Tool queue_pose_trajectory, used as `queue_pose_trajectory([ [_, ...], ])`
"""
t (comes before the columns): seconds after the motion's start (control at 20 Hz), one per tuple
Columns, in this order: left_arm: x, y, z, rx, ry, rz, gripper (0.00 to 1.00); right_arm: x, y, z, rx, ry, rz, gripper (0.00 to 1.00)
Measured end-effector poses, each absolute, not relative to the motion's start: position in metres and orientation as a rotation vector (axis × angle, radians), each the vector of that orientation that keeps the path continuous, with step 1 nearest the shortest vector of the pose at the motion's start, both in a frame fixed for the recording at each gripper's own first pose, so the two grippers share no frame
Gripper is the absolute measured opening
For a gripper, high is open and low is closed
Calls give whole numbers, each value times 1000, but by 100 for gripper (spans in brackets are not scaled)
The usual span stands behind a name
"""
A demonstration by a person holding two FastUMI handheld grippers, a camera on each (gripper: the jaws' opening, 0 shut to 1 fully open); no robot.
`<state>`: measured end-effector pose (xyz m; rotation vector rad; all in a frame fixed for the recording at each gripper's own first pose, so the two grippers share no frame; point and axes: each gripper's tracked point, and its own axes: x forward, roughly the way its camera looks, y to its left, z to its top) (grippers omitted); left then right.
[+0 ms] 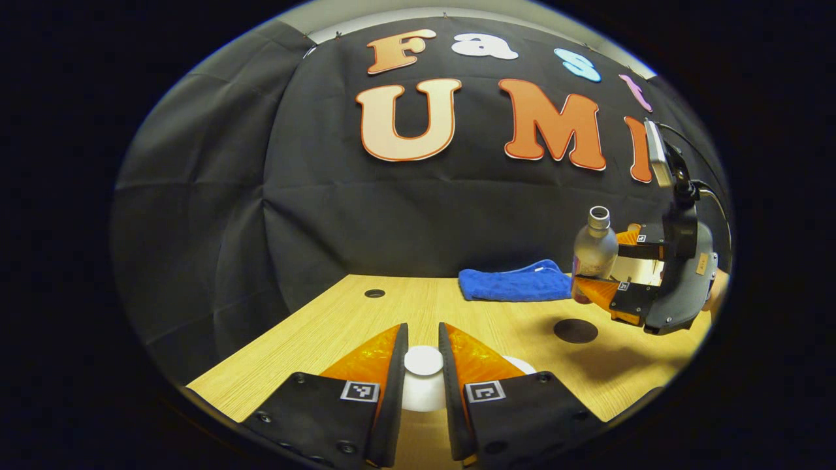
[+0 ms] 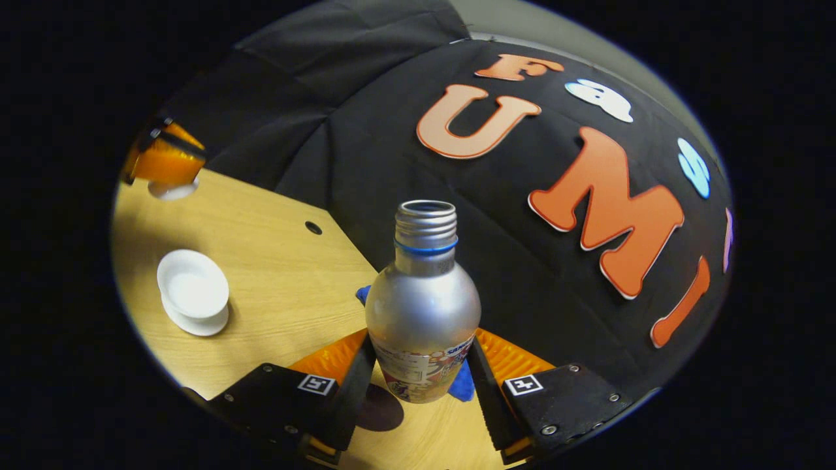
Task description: Open the teacup lid with one hand, grasp the water bottle and pour water into the teacup with the other hand; after pouring, place the water bottle on the coaster and then close the teacup lid.
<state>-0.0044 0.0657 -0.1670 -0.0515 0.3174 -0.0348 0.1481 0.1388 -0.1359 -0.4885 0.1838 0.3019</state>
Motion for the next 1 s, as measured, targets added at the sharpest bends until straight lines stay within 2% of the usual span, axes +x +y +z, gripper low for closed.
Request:
queue_pose_trajectory([
  [0.05,-3,61,-166,-52,315,-42,29,149,136,-141,-434,201,299,80],
  [0.1,-1,57,-165,-52,313,-46,34,150,132,-146,-385,221,300,80],
  [0.25,2,46,-167,-58,317,-60,34,146,123,-164,-242,283,310,79],
  [0.3,2,43,-167,-62,319,-64,29,149,120,-166,-203,302,313,79],
  [0.35,3,40,-168,-65,325,-67,34,152,119,-169,-171,319,309,80],
  [0.4,3,37,-170,-67,329,-70,34,153,118,-172,-143,334,310,79],
  [0.85,9,18,-184,-87,374,-97,34,156,118,-225,16,507,325,80],
  [0.9,10,17,-185,-89,379,-100,30,155,118,-230,19,526,321,79],
  [1.0,12,15,-188,-94,385,-102,30,157,118,-225,30,520,316,80],
])
